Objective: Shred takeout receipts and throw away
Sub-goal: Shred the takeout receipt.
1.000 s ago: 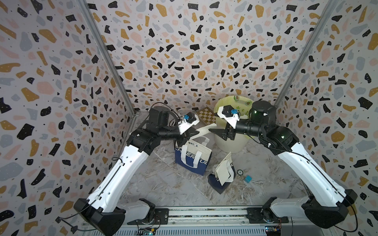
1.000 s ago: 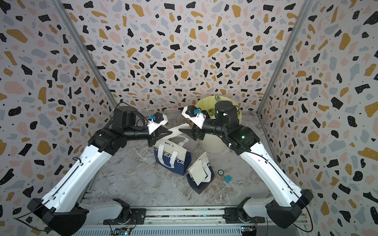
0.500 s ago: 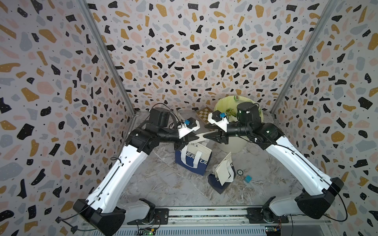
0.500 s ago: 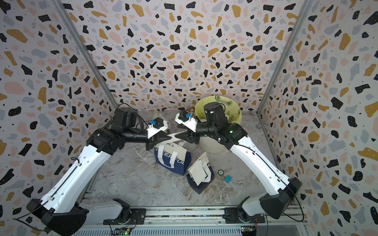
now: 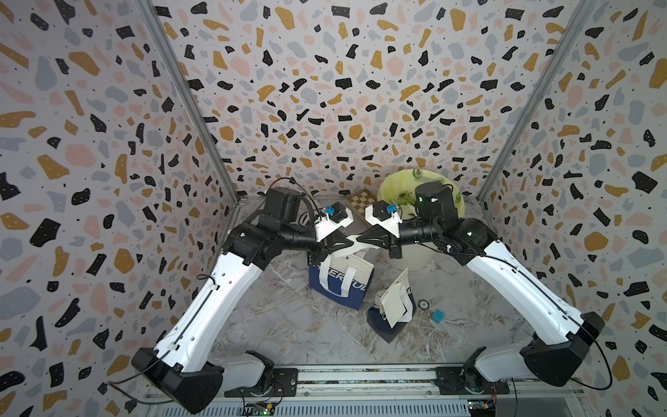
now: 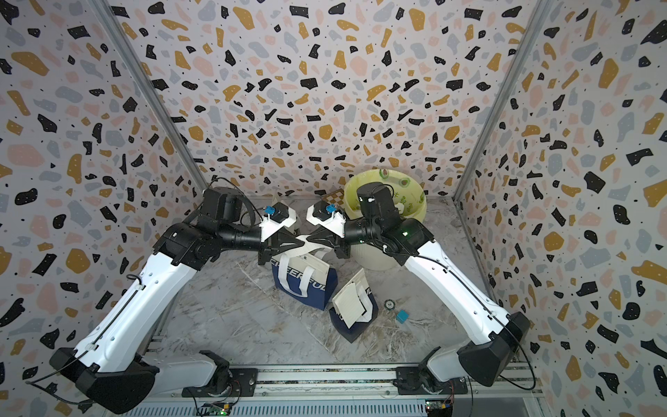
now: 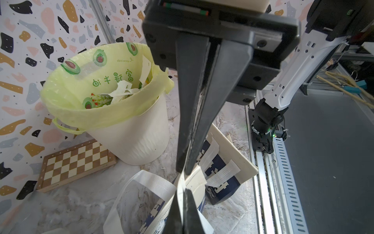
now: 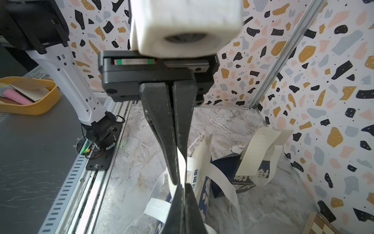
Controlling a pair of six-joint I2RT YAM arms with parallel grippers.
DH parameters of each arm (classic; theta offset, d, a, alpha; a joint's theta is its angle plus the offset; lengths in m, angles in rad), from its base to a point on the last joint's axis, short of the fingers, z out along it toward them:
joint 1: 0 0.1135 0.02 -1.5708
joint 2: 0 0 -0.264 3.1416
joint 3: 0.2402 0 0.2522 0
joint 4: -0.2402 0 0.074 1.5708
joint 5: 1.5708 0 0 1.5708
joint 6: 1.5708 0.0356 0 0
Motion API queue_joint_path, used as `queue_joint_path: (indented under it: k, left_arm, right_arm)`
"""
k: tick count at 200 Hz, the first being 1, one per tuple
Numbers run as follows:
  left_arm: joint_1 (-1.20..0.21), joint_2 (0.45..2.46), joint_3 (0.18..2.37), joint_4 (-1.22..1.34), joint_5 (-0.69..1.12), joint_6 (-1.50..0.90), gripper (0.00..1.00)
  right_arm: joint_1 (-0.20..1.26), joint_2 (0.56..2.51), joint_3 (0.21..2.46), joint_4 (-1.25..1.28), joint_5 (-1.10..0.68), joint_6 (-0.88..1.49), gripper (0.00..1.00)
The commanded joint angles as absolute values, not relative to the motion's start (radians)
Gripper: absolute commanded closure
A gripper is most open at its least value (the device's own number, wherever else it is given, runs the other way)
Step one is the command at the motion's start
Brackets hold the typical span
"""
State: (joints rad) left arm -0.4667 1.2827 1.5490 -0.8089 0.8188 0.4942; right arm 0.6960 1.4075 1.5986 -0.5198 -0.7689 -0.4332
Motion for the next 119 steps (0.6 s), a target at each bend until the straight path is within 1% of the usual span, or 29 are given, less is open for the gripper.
queue_joint_path:
  k: [1,13,50,87,102,119]
  left_arm:
    - [-0.468,1.275,1.589,-0.77,0.876,0.4,1.0]
    - [-0.465,1.272,1.575,-0.74,0.877,0.34,1.0]
    - [-0.442,1.275,1.55,-0.688,0.937,0.209,1.0]
    - [-0.415,1.288,1.525,-0.624,0.984,0.109,1.0]
    - [-0.415,1.301,1.527,-0.617,0.993,0.081,1.0]
    - [-0.414,1.32,1.529,-0.622,1.003,0.067,1.0]
  right_arm:
    - [0.718,1.343,1.587,-0.525,-0.734,-0.503,1.0]
    - [0.746,1.315,1.571,-0.525,-0.668,-0.568,1.0]
    - [0.874,1.24,1.526,-0.518,-0.382,-0.785,1.0]
    - [1.066,1.209,1.479,-0.521,-0.049,-1.042,1.0]
    - [1.133,1.207,1.463,-0.529,0.037,-1.13,1.0]
    - [1.201,1.208,1.454,-0.534,0.087,-1.198,1.0]
